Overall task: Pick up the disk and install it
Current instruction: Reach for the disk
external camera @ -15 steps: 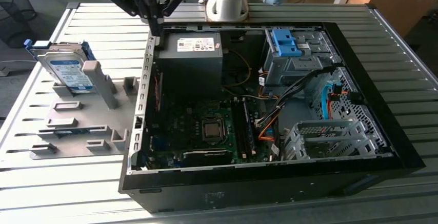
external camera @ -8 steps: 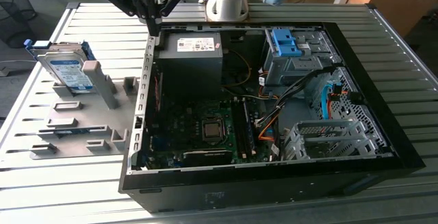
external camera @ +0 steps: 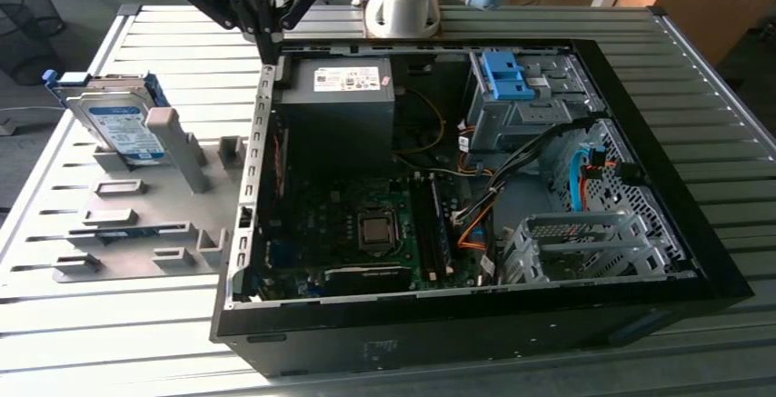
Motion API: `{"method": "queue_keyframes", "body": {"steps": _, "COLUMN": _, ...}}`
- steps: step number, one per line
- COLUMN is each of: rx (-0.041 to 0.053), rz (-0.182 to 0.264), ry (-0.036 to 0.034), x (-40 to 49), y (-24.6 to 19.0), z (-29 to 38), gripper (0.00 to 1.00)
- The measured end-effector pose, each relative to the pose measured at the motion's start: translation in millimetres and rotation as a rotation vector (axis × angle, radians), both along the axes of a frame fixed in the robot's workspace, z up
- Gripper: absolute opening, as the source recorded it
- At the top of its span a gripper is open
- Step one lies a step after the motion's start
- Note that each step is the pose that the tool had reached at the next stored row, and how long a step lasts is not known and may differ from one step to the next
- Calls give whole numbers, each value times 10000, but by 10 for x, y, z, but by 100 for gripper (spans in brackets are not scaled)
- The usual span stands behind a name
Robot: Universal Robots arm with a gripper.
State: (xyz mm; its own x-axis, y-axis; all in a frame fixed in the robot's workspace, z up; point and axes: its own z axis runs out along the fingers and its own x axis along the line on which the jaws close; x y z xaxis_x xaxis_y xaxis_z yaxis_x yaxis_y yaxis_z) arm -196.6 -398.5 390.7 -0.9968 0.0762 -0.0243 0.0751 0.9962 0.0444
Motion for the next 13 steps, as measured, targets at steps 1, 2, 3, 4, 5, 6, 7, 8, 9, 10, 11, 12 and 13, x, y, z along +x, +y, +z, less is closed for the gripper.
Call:
{"method": "queue_keyframes", "body": {"steps": 1, "rx": 0, "rz": 0, "ry": 0, "x": -4, "y": 0, "z": 0, "gripper": 11}}
{"method": "queue_keyframes", "body": {"steps": 2, "rx": 0, "rz": 0, "ry": 0, "x": -9, "y": 0, "z": -1, "gripper": 11}}
{"method": "queue_keyframes", "body": {"steps": 3, "rx": 1, "rz": 0, "ry": 0, "x": -15, "y": 0, "z": -1, "gripper": 11}}
{"method": "queue_keyframes", "body": {"steps": 4, "rx": 0, "rz": 0, "ry": 0, "x": -20, "y": 0, "z": -2, "gripper": 11}}
{"method": "queue_keyframes", "body": {"steps": 5, "rx": 0, "rz": 0, "ry": 0, "x": -26, "y": 0, "z": -2, "gripper": 11}}
{"method": "queue_keyframes", "body": {"steps": 6, "rx": -1, "rz": 0, "ry": 1, "x": -33, "y": 0, "z": -2, "gripper": 11}}
{"method": "queue_keyframes", "body": {"steps": 7, "rx": 0, "rz": 0, "ry": 0, "x": -41, "y": 0, "z": -3, "gripper": 11}}
{"method": "queue_keyframes", "body": {"steps": 8, "rx": -1, "rz": 0, "ry": 1, "x": -49, "y": 0, "z": -3, "gripper": 11}}
{"method": "queue_keyframes", "body": {"steps": 9, "rx": 0, "rz": -1, "ry": 1, "x": -56, "y": 0, "z": -4, "gripper": 11}}
{"method": "queue_keyframes", "body": {"steps": 10, "rx": 0, "rz": -1, "ry": 1, "x": -65, "y": 0, "z": -4, "gripper": 11}}
{"method": "queue_keyframes", "body": {"steps": 11, "rx": 0, "rz": 0, "ry": 1, "x": -73, "y": 0, "z": -4, "gripper": 11}}
{"method": "queue_keyframes", "body": {"steps": 12, "rx": 0, "rz": -1, "ry": 2, "x": -81, "y": 0, "z": -4, "gripper": 11}}
{"method": "queue_keyframes", "body": {"steps": 13, "rx": 0, "rz": 0, "ry": 2, "x": -90, "y": 0, "z": -5, "gripper": 11}}
